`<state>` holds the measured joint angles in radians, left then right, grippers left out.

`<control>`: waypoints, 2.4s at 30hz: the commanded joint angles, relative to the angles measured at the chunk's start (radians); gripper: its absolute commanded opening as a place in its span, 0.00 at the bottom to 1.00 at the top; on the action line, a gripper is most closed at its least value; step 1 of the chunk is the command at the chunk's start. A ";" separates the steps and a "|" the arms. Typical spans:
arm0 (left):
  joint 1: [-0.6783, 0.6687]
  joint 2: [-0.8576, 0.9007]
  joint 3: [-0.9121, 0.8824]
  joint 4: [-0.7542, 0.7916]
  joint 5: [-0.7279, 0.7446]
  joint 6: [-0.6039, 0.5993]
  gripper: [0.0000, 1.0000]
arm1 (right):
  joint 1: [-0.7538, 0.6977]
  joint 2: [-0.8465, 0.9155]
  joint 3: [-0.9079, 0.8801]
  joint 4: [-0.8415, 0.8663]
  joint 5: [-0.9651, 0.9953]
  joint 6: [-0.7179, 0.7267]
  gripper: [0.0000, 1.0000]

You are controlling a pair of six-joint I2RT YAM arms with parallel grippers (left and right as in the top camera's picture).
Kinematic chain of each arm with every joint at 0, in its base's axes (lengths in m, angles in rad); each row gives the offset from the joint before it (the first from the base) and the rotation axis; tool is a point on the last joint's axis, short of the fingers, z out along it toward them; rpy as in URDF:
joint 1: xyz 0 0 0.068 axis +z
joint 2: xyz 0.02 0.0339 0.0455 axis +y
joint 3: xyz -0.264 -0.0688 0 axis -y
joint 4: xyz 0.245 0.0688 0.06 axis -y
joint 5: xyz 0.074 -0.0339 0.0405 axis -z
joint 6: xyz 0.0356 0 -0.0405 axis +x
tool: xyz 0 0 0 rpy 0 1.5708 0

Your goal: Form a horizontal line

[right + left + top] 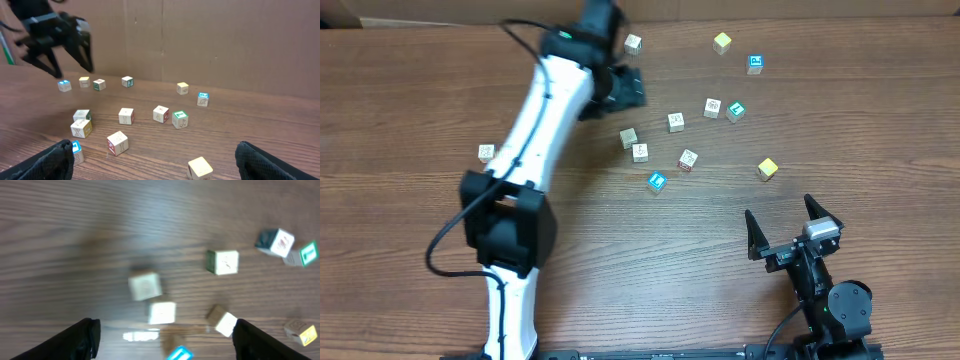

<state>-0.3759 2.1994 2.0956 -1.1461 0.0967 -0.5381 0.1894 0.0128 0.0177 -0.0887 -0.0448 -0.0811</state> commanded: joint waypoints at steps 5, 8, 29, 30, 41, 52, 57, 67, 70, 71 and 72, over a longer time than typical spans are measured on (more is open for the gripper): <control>-0.164 0.000 -0.145 0.153 -0.053 -0.065 0.80 | -0.001 -0.011 -0.010 0.007 0.002 0.006 1.00; -0.208 0.000 -0.175 0.203 -0.056 -0.057 0.84 | -0.001 -0.011 -0.010 0.007 0.002 0.005 1.00; -0.285 0.005 -0.244 0.320 -0.186 0.030 0.75 | -0.001 -0.011 -0.010 0.007 0.002 0.005 1.00; -0.285 0.005 -0.244 0.320 -0.186 0.030 0.73 | -0.001 -0.011 -0.010 0.007 0.002 0.005 1.00; -0.284 0.005 -0.244 0.272 -0.317 -0.011 0.59 | -0.001 -0.011 -0.010 0.007 0.002 0.005 1.00; -0.283 0.005 -0.262 0.288 -0.332 -0.086 0.74 | -0.001 -0.011 -0.010 0.007 0.002 0.006 1.00; -0.285 0.005 -0.270 0.304 -0.227 0.013 0.77 | -0.001 -0.011 -0.010 0.007 0.002 0.006 1.00; -0.286 0.006 -0.293 0.357 -0.113 0.203 0.76 | -0.001 -0.011 -0.010 0.007 0.002 0.006 1.00; -0.287 0.006 -0.293 0.366 -0.110 0.203 0.74 | -0.001 -0.011 -0.010 0.007 0.002 0.005 1.00; -0.287 0.006 -0.293 0.370 -0.103 0.204 0.73 | -0.001 -0.011 -0.010 0.007 0.002 0.005 1.00; -0.287 0.006 -0.293 0.371 -0.103 0.203 0.73 | -0.001 -0.011 -0.010 0.007 0.002 0.006 1.00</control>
<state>-0.6559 2.1994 1.8130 -0.7822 -0.0319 -0.3691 0.1894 0.0128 0.0177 -0.0887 -0.0452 -0.0814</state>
